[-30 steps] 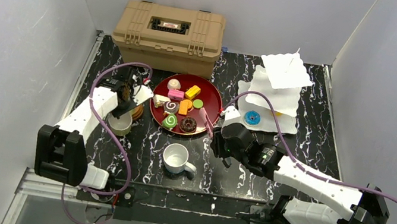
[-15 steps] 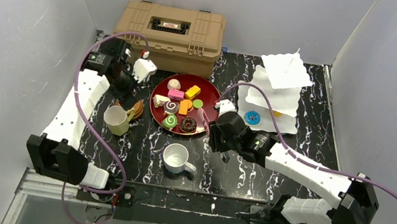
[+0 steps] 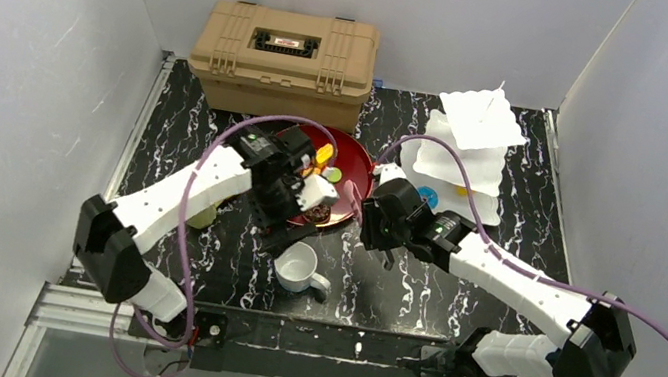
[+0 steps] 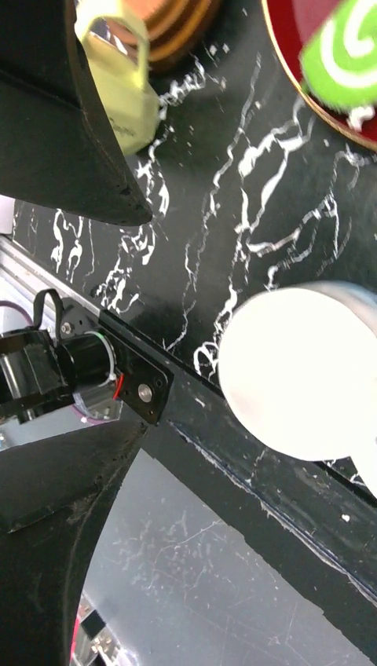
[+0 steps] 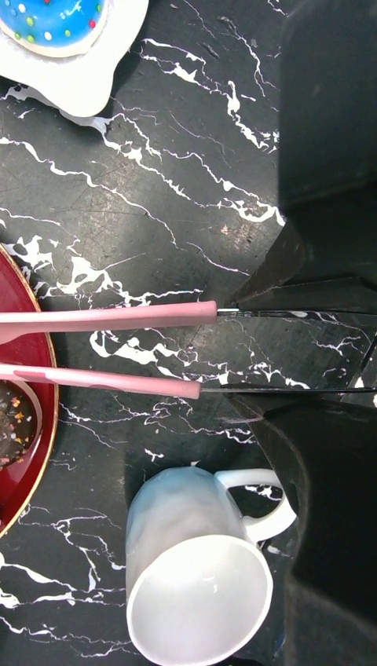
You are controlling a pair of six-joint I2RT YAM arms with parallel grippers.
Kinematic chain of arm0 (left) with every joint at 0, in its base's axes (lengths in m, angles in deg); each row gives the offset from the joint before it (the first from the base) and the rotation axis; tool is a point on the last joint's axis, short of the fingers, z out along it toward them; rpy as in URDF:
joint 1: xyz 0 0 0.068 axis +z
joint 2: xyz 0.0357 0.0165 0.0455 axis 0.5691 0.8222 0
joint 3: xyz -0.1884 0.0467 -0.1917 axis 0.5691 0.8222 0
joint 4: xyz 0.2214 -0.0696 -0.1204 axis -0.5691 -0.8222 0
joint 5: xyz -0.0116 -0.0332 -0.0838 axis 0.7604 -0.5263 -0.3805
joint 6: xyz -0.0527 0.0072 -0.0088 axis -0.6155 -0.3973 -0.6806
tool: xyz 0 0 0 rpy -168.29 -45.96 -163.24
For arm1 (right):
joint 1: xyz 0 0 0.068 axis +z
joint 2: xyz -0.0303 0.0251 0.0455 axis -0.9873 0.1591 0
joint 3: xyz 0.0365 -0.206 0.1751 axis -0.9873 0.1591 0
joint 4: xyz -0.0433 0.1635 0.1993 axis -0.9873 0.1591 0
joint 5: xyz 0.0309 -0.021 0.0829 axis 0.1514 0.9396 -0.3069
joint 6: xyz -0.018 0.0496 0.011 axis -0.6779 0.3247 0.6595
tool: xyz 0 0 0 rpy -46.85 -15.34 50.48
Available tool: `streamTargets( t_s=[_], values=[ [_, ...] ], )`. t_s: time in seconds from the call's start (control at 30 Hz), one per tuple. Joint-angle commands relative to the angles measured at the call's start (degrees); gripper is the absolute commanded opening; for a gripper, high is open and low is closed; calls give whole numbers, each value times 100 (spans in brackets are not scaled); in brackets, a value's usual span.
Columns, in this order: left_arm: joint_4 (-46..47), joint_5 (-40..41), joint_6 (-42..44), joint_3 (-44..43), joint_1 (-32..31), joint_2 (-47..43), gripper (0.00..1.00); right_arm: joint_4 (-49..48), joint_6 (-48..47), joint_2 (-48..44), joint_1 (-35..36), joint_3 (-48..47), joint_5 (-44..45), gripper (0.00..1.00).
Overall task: Serve the afternoon tea
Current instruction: Pick up the cup at the center of the board, then place the cup at the center of the board.
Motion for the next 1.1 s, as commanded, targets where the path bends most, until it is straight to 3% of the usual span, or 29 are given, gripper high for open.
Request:
streamTargets(
  t_s=[0.0, 0.17, 0.4, 0.43, 0.53, 0.83, 1.07],
  values=[
    [354, -78, -382, 161, -434, 394, 91, 23, 52, -201, -101, -118, -49, 44],
    [801, -150, -550, 411, -565, 870, 86, 108, 29, -316, -163, -124, -27, 44],
    [1545, 372, -656, 909, -593, 1136, 62, 65, 127, -545, -209, 47, -11, 44],
    [1619, 436, -643, 984, -593, 1153, 53, 60, 147, -568, -218, 69, -8, 44],
    [1686, 731, -586, 1144, -602, 1237, 0, 44, 181, -617, -236, 138, -5, 44],
    [1821, 2693, -32, 2029, -419, -18, 0, -22, 200, -624, -280, 242, -157, 44],
    [2352, 3494, 1182, 2663, 626, -919, 0, -126, 197, -561, -289, 233, -322, 44]
  ],
)
